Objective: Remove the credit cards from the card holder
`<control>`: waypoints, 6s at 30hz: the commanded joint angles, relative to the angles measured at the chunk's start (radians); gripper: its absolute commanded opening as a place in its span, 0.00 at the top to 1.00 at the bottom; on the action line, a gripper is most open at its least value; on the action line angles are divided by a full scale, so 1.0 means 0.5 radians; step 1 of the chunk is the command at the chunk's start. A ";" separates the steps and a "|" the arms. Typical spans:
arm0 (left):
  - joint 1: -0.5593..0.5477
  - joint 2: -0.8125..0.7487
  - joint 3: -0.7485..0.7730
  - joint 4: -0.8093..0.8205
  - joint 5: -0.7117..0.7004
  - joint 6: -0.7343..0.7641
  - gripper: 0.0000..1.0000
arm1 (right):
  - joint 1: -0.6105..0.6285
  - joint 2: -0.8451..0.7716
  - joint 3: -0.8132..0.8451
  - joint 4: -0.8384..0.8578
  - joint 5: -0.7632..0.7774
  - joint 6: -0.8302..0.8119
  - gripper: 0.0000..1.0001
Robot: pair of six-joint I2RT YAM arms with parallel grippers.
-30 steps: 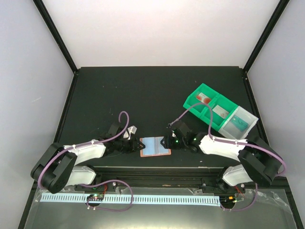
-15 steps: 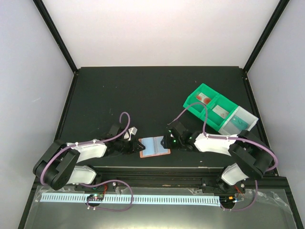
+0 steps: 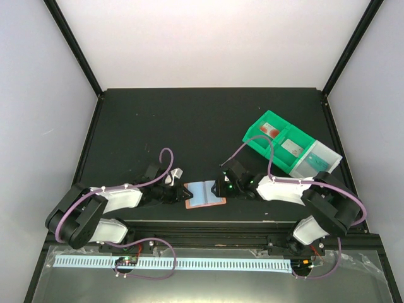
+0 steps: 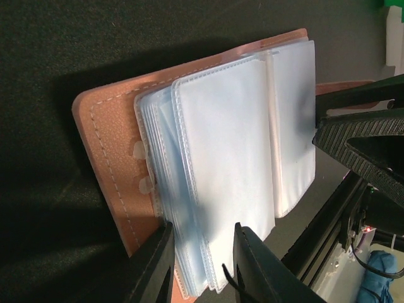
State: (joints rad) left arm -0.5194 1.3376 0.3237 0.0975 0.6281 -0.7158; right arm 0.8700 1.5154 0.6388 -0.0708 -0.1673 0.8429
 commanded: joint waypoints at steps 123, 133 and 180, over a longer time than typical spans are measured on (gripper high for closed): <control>-0.023 0.198 0.031 0.077 -0.111 0.032 0.96 | -0.189 0.164 -0.256 0.754 -0.496 -0.101 0.99; -0.023 0.181 0.028 0.073 -0.110 0.031 0.96 | -0.301 -0.001 -0.336 0.662 -0.524 -0.137 0.99; -0.025 -0.865 0.390 -0.345 0.945 0.270 0.57 | -0.333 -0.950 -0.212 0.199 -1.774 -0.582 0.99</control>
State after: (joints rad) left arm -0.5262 0.9329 0.4973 -0.1535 0.9611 -0.5777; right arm 0.7059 1.0386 0.5499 -0.0631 -0.9672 0.5182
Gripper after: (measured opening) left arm 0.447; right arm 0.013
